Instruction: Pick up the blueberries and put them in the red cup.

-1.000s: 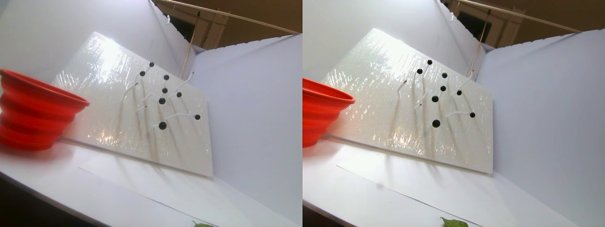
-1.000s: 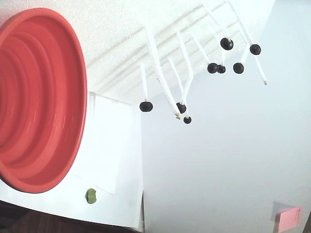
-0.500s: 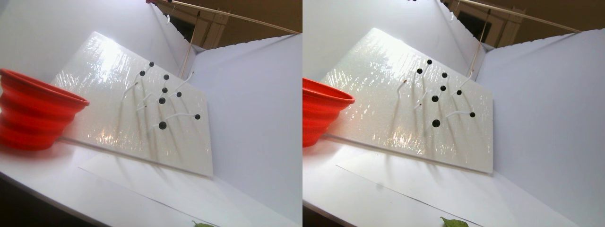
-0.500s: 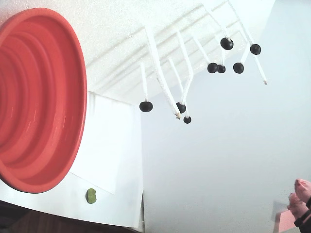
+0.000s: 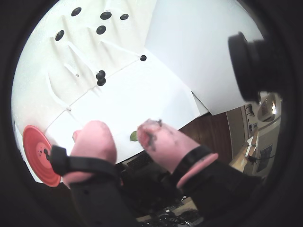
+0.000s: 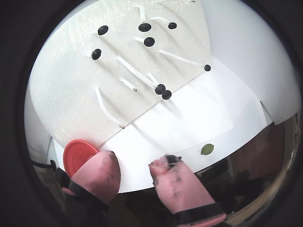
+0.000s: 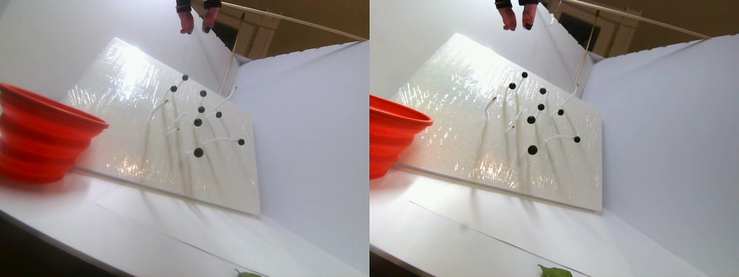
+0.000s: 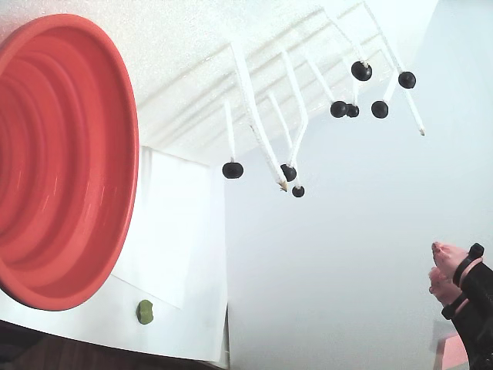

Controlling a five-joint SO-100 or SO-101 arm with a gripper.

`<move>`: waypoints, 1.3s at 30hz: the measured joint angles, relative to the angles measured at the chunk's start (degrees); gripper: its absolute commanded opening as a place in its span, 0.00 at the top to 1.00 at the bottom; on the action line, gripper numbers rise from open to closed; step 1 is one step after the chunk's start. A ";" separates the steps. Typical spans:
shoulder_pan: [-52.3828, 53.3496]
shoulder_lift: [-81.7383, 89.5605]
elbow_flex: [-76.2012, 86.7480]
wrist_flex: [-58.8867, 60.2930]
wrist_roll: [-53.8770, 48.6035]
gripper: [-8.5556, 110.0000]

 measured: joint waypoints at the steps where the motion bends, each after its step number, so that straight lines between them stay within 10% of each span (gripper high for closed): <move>1: -0.26 -0.79 -0.44 -0.62 -0.26 0.81; 39: -2.02 -22.85 -14.24 -18.19 -2.29 0.81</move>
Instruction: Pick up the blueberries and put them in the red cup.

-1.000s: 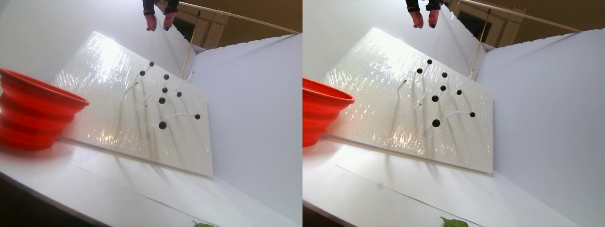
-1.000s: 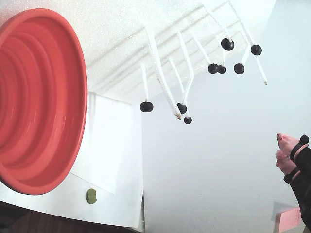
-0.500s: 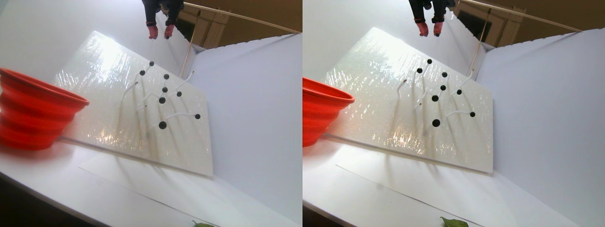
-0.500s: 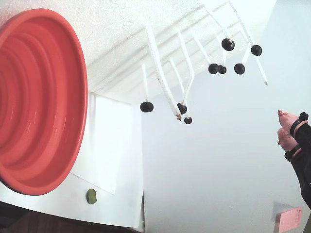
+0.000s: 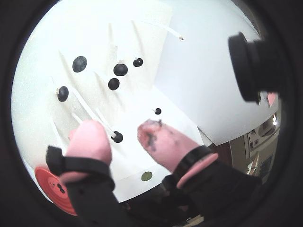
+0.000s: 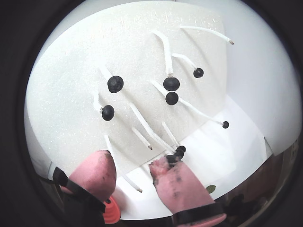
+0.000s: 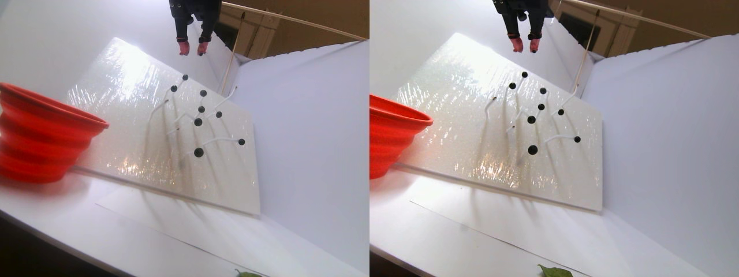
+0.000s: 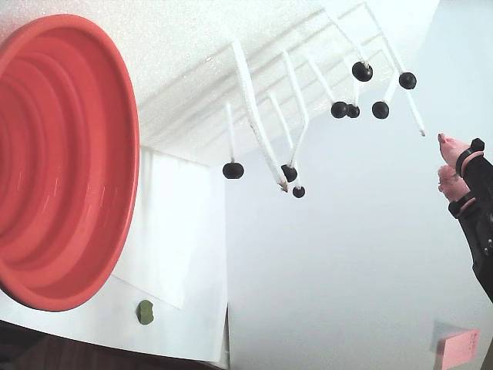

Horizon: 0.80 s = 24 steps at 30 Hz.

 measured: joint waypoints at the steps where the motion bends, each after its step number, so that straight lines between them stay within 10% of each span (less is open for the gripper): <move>1: -0.09 -0.44 0.00 -0.26 0.00 0.80; 24: -2.20 -9.49 -6.77 -5.36 -0.09 0.79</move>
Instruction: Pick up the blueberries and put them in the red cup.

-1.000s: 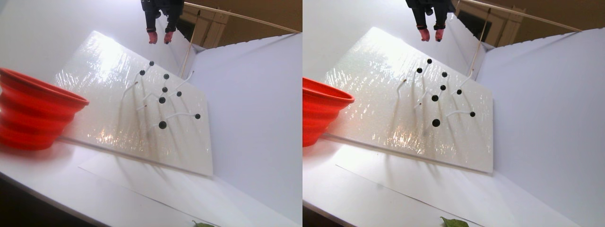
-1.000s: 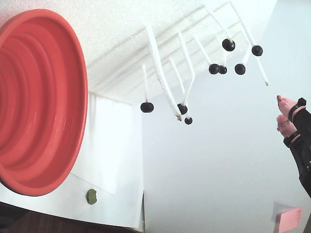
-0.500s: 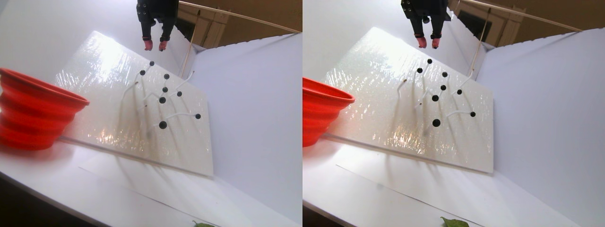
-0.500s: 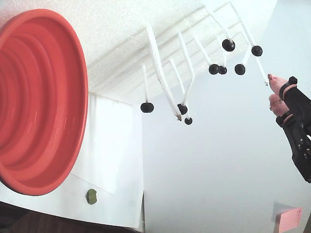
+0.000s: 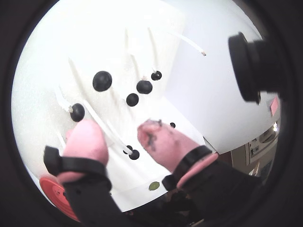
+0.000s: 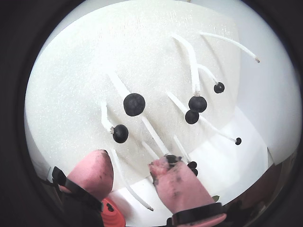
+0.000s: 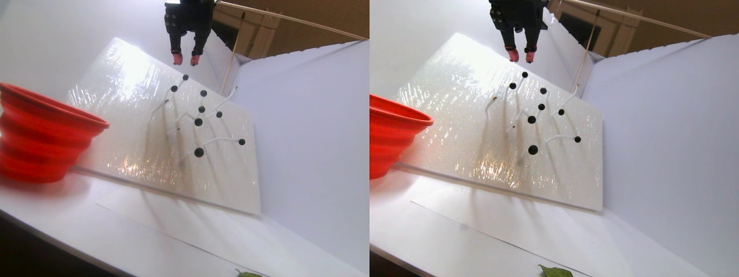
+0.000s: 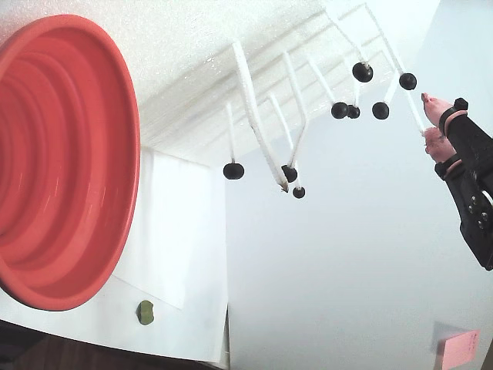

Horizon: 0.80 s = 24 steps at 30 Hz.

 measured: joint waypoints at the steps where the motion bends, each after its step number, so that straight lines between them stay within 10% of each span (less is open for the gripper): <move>1: 0.00 -0.26 -0.26 -0.26 0.00 0.79; 24: 0.00 -9.49 -8.61 -3.25 -0.70 0.78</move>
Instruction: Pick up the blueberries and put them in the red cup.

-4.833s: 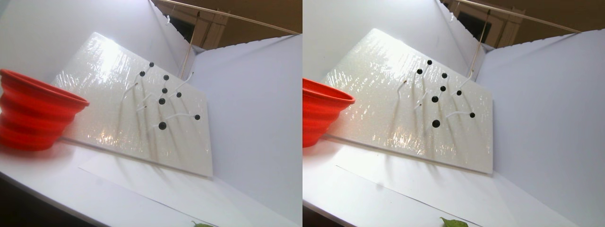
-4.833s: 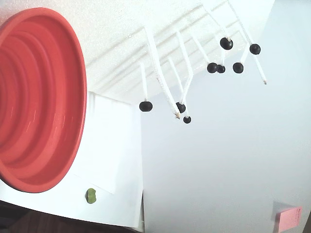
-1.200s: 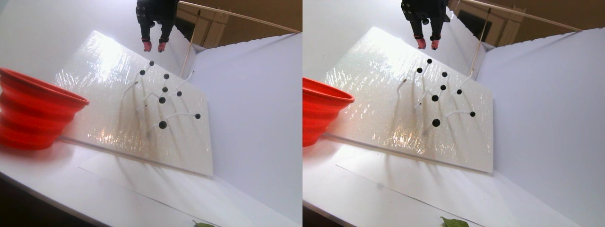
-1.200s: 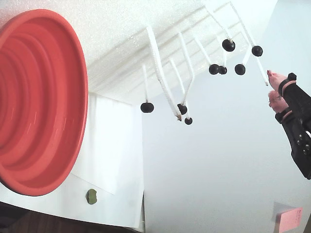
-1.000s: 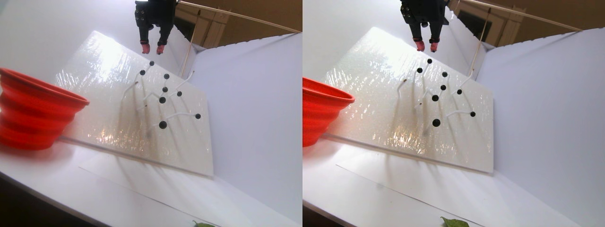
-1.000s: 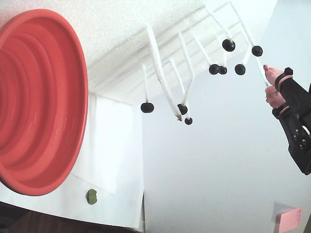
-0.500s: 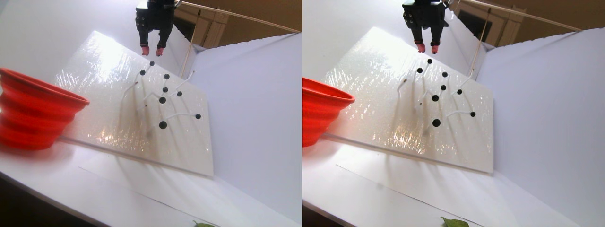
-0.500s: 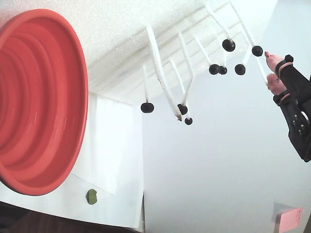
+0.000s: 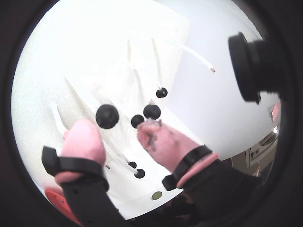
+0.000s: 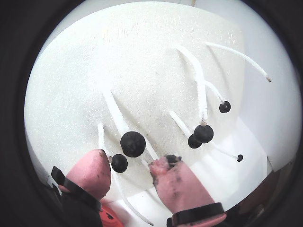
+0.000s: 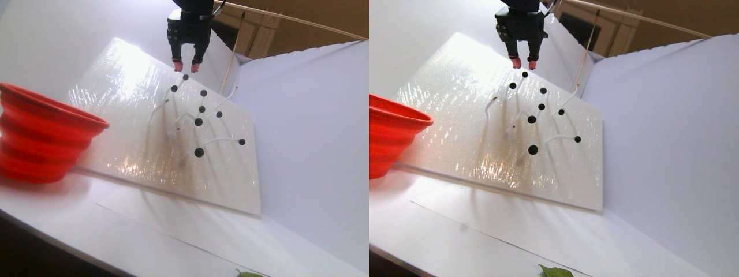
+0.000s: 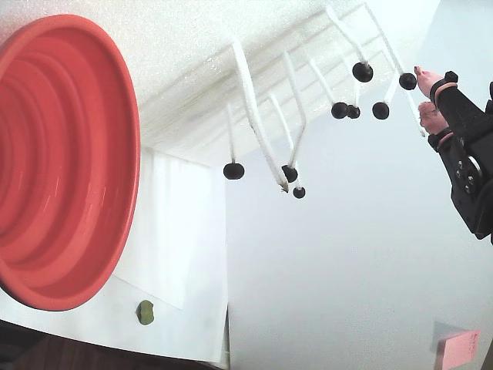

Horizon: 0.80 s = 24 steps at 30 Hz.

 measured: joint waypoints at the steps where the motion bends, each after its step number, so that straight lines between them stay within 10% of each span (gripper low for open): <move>1: 0.00 -0.44 -0.35 -0.18 0.00 0.78; 24: 0.00 -5.19 -4.66 -0.79 1.67 0.78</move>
